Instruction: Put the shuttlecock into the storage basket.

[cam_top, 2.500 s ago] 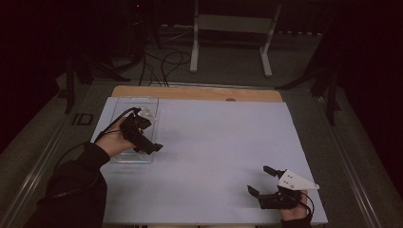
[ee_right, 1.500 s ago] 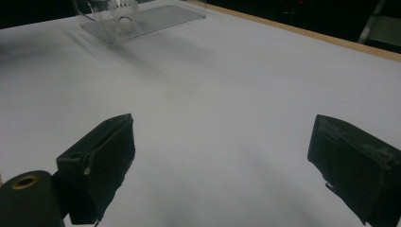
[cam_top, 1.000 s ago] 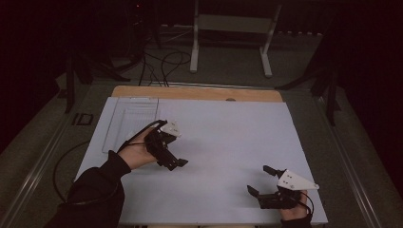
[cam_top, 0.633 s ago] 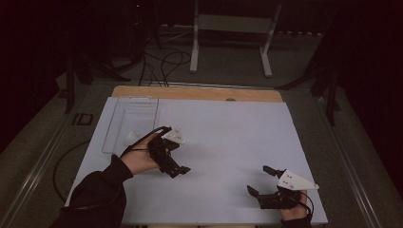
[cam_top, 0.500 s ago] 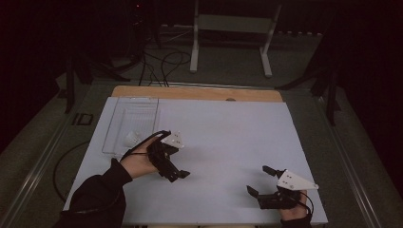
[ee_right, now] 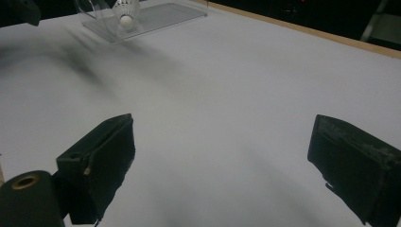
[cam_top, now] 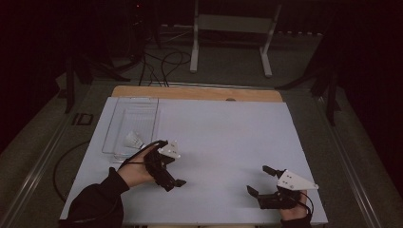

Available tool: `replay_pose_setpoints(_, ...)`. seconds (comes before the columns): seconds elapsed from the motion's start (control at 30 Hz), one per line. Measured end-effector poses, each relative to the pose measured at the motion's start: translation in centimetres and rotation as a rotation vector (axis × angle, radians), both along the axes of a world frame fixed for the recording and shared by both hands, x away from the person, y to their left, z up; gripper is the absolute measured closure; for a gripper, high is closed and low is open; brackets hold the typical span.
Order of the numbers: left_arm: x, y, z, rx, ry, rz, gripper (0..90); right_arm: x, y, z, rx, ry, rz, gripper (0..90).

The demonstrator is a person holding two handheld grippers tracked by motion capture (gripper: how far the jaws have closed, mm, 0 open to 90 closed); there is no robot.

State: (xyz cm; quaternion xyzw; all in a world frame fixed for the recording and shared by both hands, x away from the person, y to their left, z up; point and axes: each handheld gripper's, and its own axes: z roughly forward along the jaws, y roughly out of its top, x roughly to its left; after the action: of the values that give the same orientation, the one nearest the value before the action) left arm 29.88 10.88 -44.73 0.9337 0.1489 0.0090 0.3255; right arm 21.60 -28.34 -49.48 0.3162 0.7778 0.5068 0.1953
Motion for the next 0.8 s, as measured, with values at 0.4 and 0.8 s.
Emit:
replay_pose_setpoints(0.4,-1.0,1.6,-2.1,-0.015,0.009,0.028,0.1,0.1,0.1,-0.1,-0.005,0.007,-0.001,8.0)
replay_pose_setpoints(0.8,-2.2,3.4,-3.2,-0.056,0.005,0.04,0.1,0.1,0.1,-0.1,-0.004,0.013,0.003,8.0)
